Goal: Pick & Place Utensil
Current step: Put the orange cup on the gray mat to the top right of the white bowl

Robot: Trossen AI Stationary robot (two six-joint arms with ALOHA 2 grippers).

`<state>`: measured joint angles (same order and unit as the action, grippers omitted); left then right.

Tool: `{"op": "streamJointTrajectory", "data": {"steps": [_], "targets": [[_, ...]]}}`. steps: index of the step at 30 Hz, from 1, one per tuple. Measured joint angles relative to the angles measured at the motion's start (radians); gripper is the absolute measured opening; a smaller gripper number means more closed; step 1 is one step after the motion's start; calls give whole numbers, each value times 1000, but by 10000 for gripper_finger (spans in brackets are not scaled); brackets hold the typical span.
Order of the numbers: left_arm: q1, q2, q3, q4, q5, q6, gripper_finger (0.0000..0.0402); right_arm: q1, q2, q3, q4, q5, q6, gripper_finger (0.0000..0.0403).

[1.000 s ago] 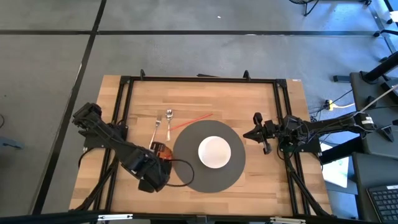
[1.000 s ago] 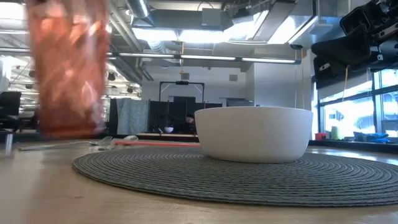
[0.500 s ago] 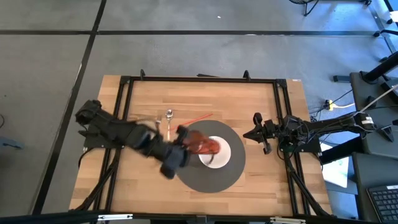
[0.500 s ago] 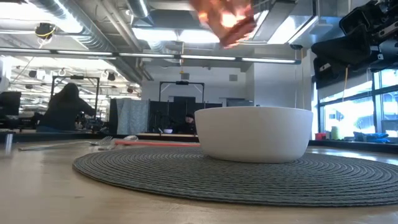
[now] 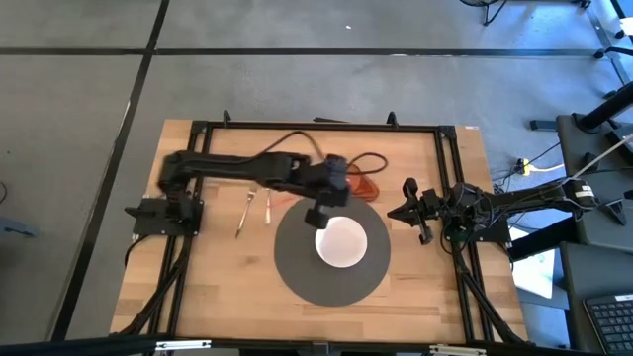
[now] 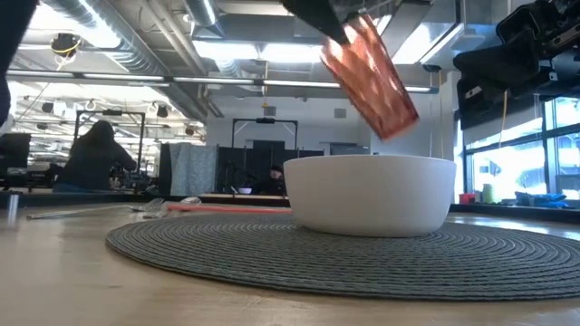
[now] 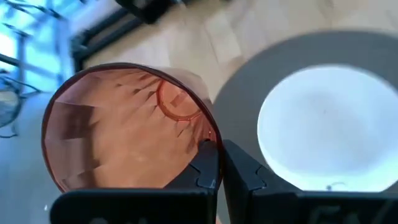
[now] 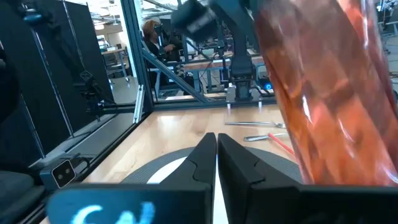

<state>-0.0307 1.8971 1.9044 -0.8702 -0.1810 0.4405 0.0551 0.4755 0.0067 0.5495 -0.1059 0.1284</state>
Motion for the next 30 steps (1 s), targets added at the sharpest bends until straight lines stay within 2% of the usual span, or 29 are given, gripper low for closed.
{"op": "streamJointTrajectory", "data": {"steps": [7,10,19,30], "targets": [[7,260,348,-250,26,78,4,0,0,0,0,0,-1,17],[6,344,454,-316,23,96,3,0,0,0,-1,0,-4,16],[7,375,426,-369,-1,116,3,0,0,0,-5,0,-4,16],[8,400,426,-358,60,147,3,0,0,0,-4,0,-5,16]]}}
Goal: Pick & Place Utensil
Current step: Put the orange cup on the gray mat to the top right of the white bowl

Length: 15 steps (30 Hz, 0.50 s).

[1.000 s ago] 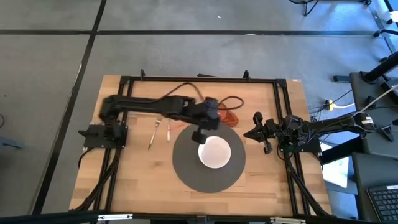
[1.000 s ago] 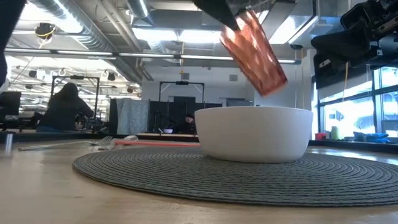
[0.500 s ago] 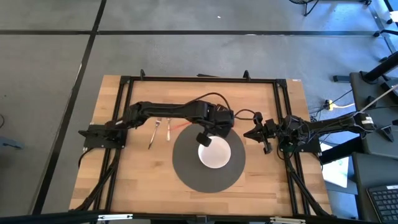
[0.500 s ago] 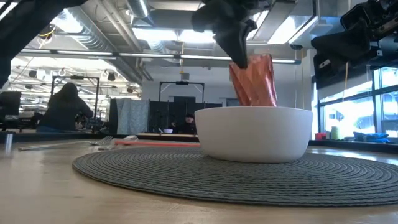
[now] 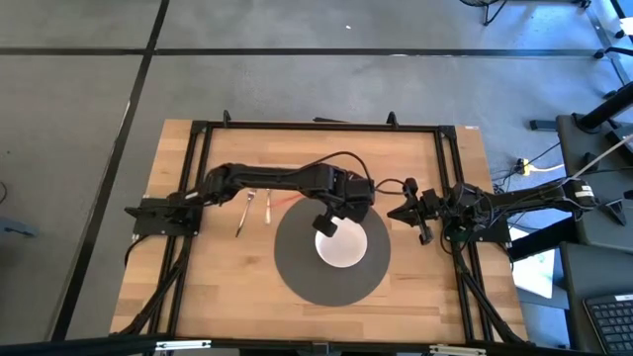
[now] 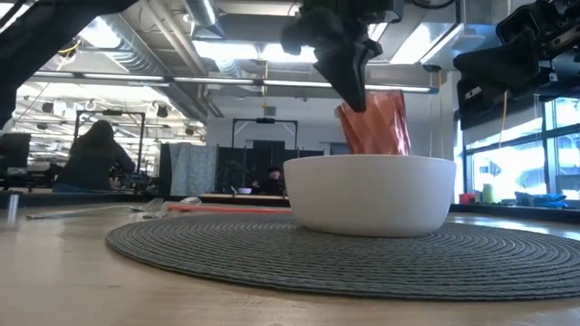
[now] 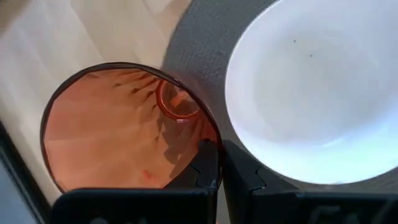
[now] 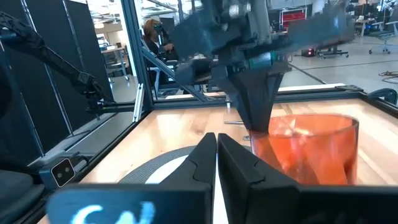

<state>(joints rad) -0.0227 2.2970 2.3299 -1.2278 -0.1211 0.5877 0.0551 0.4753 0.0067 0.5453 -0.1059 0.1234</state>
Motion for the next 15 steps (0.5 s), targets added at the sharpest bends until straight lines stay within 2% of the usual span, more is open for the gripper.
{"op": "streamJointTrajectory", "data": {"steps": [15], "targets": [[-23,11,9,51,-69,41,32,0,0,0,-5,0,-1,16]]}}
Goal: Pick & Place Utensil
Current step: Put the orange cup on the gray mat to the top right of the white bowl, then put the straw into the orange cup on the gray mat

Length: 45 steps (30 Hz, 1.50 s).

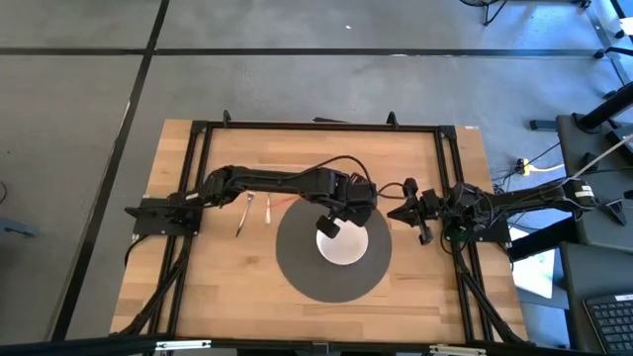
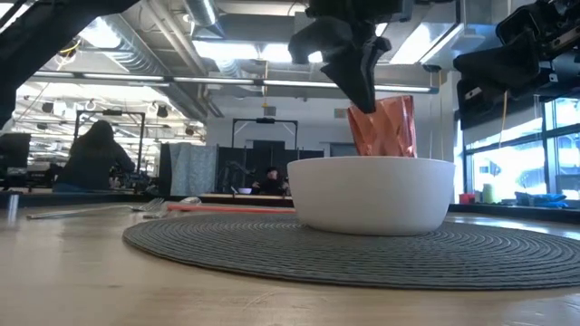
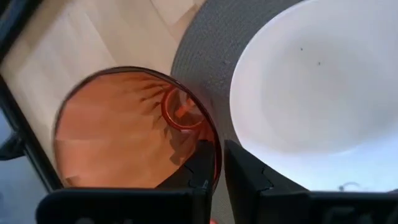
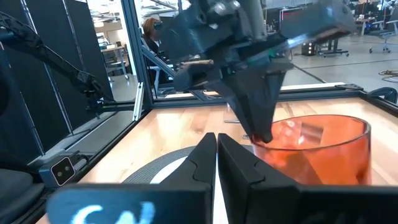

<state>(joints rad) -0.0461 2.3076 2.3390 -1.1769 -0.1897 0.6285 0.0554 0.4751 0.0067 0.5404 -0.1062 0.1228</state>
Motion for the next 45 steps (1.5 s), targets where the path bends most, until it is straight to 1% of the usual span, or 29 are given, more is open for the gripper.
{"op": "streamJointTrajectory", "data": {"steps": [8,11,15,19,20,23,26,28,29,32,34,36,38,41,43,45], "targets": [[-11,-3,14,7,-59,2,62,0,0,0,0,0,0,16],[-12,-4,17,50,-74,7,77,0,0,0,0,0,0,16],[-13,-19,17,57,-86,7,93,0,0,0,0,-1,0,16],[-27,-66,17,25,-106,6,101,0,0,0,-1,-2,0,16],[-34,-85,16,-5,-102,5,101,0,0,0,-6,-3,1,16],[-48,-173,16,-63,-61,-75,85,0,0,0,-8,-3,1,16],[-45,-295,14,-88,-6,-260,49,0,0,0,-7,-3,2,16],[-48,-389,-23,-74,40,-362,18,0,0,0,-7,-3,1,16],[-59,-439,-51,-59,39,-396,10,0,0,0,-7,-3,1,16],[-117,-598,-213,60,1,-448,4,0,0,0,-7,-2,-2,16],[-156,-723,-384,191,-1,-449,2,0,0,0,0,-2,-11,16],[-196,-875,-603,383,-19,-436,2,0,0,0,22,-1,-28,16],[-233,-1037,-849,608,-57,-447,2,0,-1,0,41,0,-50,16],[-286,-1261,-1234,1014,-153,-481,1,0,0,0,43,0,-66,16],[-314,-1378,-1464,1263,-194,-462,1,0,0,0,46,9,-81,13],[-334,-1483,-1661,1425,-203,-432,2,1,0,0,66,46,-87,6]]}}
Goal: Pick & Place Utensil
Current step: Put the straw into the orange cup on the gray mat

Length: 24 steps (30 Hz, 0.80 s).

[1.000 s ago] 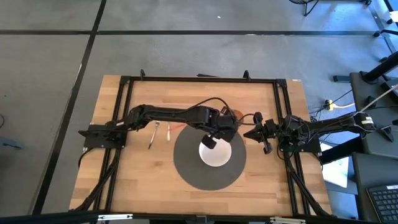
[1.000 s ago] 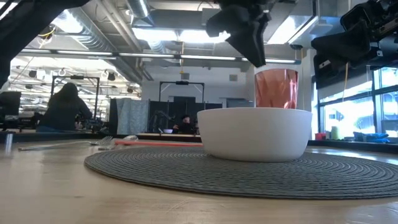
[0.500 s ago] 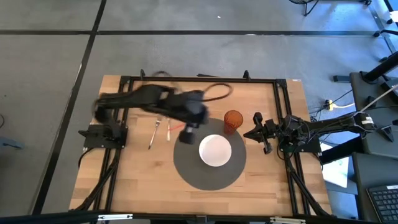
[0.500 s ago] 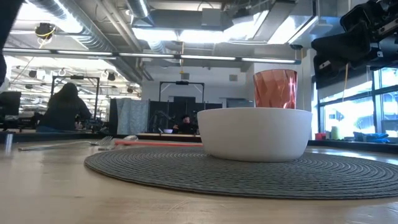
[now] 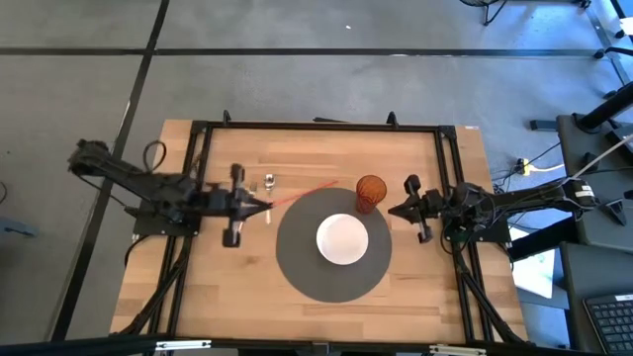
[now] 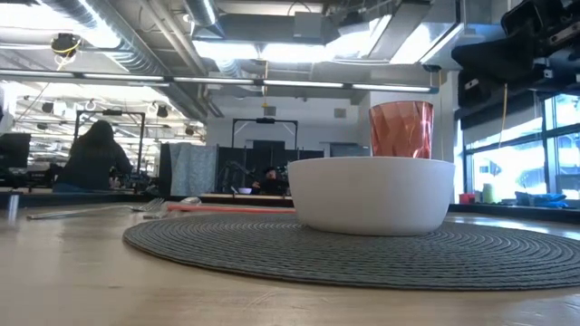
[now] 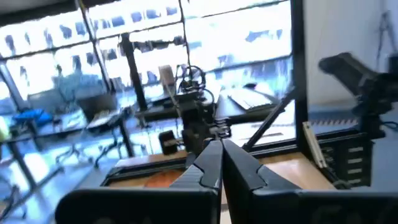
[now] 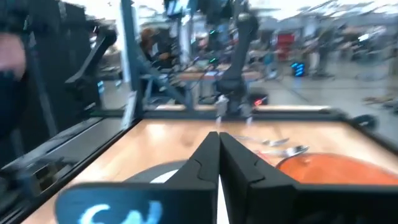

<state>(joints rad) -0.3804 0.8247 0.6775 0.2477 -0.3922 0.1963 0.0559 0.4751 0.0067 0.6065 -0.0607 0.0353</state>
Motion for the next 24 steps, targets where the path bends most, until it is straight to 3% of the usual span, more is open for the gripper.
{"op": "streamJointTrajectory", "data": {"steps": [3,7,13,19,24], "targets": [[-15,-149,-215,118,-43,8,1,0,0,18,-3,49,-32,5],[-46,-375,-358,48,-129,-9,2,0,-2,95,-128,77,-95,3],[-126,-644,-396,-265,-186,-26,1,0,-26,135,-205,51,-140,2],[-215,-769,-405,-270,-229,80,1,0,-105,114,-202,6,-131,2],[-265,-795,-406,-348,-237,104,2,-1,-227,65,-239,-19,-118,1]]}}
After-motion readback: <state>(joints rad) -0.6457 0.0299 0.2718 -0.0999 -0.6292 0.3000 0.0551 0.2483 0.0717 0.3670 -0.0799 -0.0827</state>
